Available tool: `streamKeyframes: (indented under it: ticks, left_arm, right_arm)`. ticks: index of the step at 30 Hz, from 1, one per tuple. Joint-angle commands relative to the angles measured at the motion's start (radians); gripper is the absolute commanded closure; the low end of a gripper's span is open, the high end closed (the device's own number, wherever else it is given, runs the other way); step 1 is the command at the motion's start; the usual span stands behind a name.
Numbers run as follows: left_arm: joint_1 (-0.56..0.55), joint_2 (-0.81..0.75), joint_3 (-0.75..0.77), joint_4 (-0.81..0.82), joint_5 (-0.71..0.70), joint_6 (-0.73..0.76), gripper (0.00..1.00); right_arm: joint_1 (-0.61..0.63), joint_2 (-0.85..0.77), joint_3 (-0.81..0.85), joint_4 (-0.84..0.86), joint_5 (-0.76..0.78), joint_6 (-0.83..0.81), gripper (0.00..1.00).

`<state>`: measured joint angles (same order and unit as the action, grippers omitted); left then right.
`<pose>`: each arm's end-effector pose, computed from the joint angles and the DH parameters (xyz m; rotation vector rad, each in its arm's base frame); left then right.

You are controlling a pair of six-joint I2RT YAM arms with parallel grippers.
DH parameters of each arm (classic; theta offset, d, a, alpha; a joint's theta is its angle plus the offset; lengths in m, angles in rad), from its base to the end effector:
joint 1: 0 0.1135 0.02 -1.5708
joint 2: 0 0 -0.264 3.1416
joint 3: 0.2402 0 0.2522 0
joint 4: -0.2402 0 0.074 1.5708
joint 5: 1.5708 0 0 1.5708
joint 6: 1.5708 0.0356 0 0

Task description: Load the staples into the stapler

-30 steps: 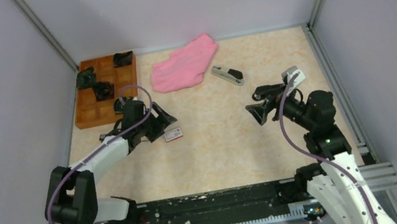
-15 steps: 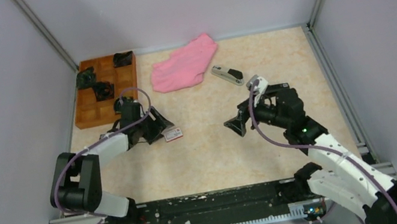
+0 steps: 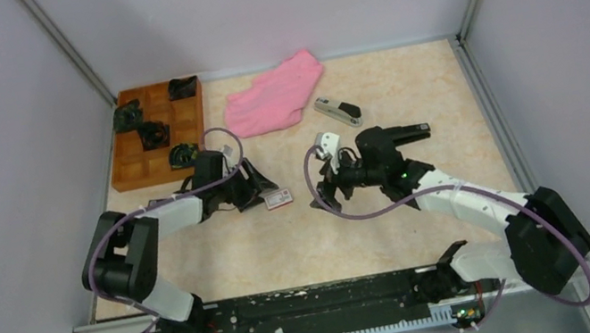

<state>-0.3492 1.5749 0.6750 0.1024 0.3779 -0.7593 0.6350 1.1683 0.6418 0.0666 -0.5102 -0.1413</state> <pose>0.2729 -0.1133 0.1463 -0.3199 2.4987 -0.9466 0.1931 0.1639 0.2385 -1.0776 1.7631 0.8252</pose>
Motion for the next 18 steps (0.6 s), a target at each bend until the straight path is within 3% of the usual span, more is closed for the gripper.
streamKeyframes:
  ticks: [1,10,18]
  left_arm:
    - [-0.045,0.054,0.002,0.043,0.045,-0.030,0.28]
    - [-0.016,0.048,-0.037,0.106,0.090,-0.052,0.26]
    - [0.069,0.025,-0.134,0.215,0.209,-0.107,0.28]
  right_arm:
    - [0.010,0.086,0.095,0.023,-0.104,-0.219,0.06]
    - [0.011,0.335,0.309,-0.195,-0.206,-0.540,0.01]
    - [0.013,0.540,0.482,-0.320,-0.230,-0.694,0.02]
